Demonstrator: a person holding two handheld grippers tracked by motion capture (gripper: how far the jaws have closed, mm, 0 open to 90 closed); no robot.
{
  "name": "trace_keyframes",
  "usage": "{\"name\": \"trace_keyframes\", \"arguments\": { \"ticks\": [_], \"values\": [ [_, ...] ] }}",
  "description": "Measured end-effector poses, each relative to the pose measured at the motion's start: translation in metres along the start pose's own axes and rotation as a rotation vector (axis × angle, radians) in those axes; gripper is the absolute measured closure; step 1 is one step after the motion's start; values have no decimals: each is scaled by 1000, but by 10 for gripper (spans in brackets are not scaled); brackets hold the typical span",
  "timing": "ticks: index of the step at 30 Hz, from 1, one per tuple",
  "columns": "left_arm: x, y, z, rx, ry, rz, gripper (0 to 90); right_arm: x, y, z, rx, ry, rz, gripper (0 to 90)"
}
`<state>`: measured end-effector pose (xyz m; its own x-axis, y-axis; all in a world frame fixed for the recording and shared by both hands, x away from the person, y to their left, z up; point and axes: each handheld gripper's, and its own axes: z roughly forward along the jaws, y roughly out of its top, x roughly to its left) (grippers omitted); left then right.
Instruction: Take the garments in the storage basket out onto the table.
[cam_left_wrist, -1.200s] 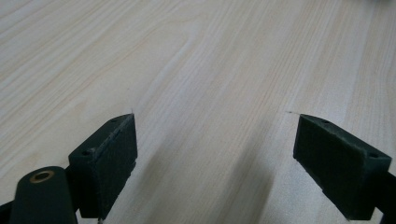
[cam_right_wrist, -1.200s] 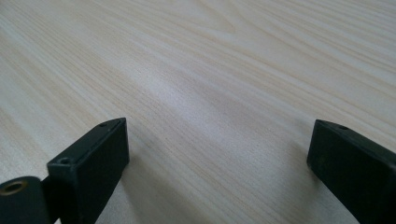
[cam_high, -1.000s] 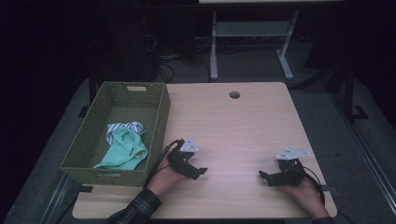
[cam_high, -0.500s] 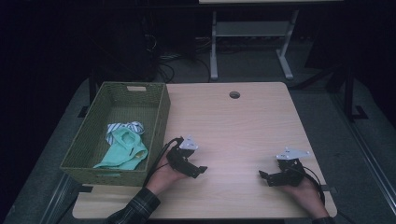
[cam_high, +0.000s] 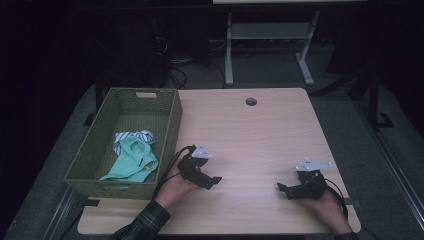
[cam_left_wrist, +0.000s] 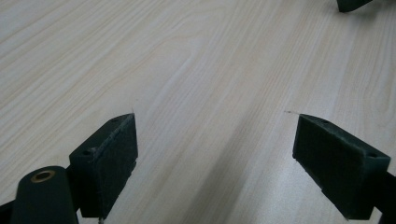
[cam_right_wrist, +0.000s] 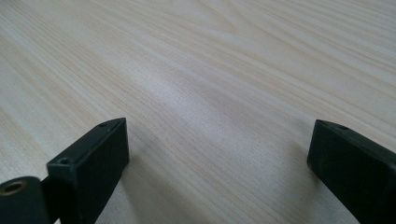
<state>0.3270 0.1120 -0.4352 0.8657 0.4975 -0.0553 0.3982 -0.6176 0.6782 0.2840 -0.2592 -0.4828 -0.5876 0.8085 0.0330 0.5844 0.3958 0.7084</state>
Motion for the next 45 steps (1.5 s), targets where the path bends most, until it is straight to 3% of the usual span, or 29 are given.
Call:
{"name": "trace_keyframes", "arguments": {
  "ticks": [25,45],
  "values": [
    [1,13,-12,10,1,1,134,0,0,0,0,0,0,49],
    [2,27,-30,-16,-11,8,134,0,0,0,1,0,0,49]
  ]
}}
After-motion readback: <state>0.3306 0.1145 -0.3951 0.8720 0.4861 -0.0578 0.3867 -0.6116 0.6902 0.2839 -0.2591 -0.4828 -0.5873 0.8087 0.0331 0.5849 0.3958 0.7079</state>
